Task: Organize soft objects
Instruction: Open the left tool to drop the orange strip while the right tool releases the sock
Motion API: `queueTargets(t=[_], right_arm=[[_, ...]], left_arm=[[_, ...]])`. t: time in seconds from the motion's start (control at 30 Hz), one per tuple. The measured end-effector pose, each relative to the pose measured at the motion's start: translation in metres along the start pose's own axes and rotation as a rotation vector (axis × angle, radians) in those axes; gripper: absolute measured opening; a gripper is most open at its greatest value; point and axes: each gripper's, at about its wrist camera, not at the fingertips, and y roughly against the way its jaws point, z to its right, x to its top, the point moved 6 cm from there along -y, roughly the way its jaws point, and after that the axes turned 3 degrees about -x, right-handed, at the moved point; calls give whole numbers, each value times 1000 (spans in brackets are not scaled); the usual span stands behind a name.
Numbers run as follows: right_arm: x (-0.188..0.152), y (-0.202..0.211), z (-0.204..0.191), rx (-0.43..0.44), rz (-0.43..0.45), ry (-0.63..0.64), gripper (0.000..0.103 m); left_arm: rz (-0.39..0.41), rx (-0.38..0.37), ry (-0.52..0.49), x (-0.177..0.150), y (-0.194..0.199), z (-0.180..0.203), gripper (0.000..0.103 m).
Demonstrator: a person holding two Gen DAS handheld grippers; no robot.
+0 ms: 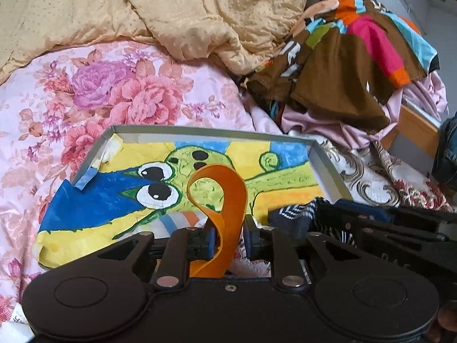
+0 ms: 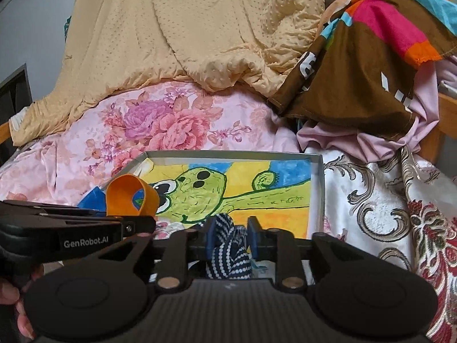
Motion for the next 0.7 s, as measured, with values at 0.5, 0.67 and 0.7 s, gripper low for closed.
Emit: queueTargets(t=[0.5, 0.67, 0.7], right_arm=[[-5, 30, 12, -16, 21, -6, 75], [5, 64, 15, -26, 80, -8, 87], [7, 71, 15, -27, 90, -7, 90]], left_arm=[[-8, 20, 16, -2, 24, -6, 58], [28, 31, 41, -2, 49, -4, 71], [39, 30, 44, -2, 56, -3, 73]])
